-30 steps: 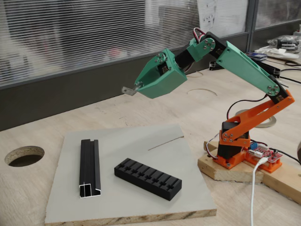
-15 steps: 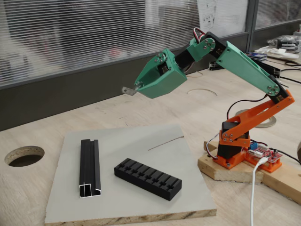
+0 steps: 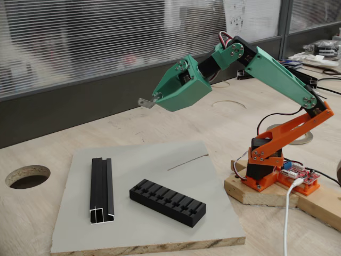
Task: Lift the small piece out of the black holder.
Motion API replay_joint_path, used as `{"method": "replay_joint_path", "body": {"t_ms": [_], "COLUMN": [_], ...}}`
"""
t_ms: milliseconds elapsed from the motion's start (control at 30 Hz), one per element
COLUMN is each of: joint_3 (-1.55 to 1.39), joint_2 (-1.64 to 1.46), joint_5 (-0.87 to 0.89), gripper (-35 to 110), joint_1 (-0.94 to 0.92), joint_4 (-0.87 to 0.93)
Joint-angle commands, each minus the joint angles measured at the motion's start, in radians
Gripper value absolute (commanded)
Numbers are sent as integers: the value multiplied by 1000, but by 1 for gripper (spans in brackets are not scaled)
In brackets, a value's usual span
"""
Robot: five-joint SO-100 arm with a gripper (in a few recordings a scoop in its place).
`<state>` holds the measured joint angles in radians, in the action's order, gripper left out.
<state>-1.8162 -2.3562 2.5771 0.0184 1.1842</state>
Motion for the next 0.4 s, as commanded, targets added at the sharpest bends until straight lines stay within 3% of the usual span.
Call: {"method": "replay_joint_path", "body": {"t_ms": [0,367], "joint_3": [21,20], "joint_2": [-81,-81], "joint_5": [8,8], "gripper": [3,3], "joint_1": [11,11], "joint_4": [8,9]}}
